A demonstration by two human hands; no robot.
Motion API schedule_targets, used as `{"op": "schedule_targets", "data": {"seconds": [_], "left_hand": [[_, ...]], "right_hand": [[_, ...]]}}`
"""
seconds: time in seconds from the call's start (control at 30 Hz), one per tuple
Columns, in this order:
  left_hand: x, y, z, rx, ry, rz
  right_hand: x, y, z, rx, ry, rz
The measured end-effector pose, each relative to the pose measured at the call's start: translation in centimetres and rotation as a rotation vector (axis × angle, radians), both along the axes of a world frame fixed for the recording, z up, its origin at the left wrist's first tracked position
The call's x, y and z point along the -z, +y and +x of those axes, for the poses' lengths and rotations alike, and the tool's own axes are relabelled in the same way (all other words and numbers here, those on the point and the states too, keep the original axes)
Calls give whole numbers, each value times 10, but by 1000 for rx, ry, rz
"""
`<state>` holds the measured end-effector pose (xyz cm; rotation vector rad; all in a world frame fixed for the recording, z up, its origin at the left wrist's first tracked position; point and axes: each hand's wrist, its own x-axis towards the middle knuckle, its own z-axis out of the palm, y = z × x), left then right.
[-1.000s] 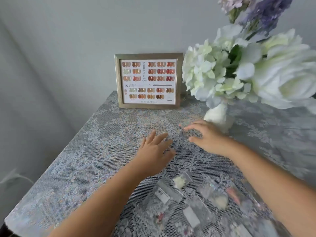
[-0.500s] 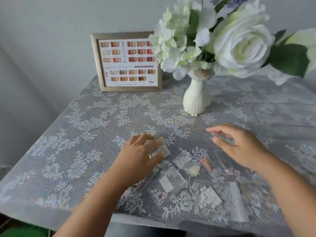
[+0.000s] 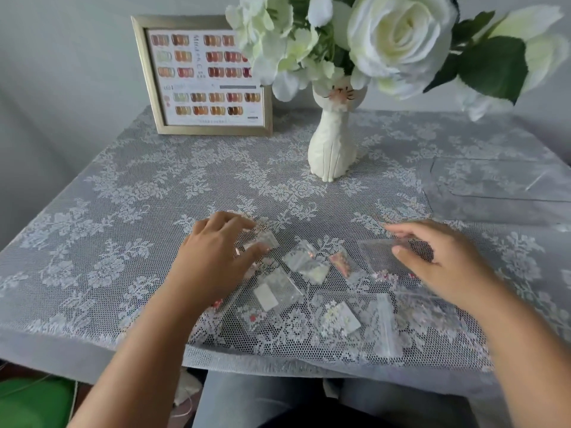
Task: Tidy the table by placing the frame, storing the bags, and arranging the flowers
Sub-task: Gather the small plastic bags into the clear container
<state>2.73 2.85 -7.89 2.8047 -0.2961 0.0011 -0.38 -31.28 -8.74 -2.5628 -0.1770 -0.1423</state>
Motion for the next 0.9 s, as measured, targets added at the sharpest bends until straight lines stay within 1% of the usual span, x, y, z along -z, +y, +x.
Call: {"op": "schedule_targets", "data": {"seconds": [0.1, 0.17, 0.23, 0.33, 0.43, 0.57, 0.67, 0.73, 0.8, 0.9], "left_hand": [[-6, 12, -16, -94, -2, 25], [-7, 21, -29, -141, 47, 81], [-5, 27, -41, -162, 88, 113], [-6, 29, -50, -184, 80, 88], [-6, 29, -51, -197, 83, 49], [-8, 29, -48, -229, 92, -88], [-8, 28, -47, -241, 58, -159], [-8, 26, -49, -251, 12, -221], [-10, 24, -51, -250, -37, -290], [-16, 17, -53, -230, -106, -361]], "right_hand": [[-1, -9, -2, -44, 135, -101], [-1, -15, -4, -67, 175, -134], [0, -17, -5, -82, 157, -145], [2, -16, -4, -99, 100, -150], [0, -12, -3, -109, 68, -80], [0, -6, -5, -109, 39, 12], [1, -2, -9, -99, 15, 28], [2, 0, -13, -82, 8, 76], [3, -1, -15, -52, 5, 165], [0, -3, -18, -15, 33, 373]]}}
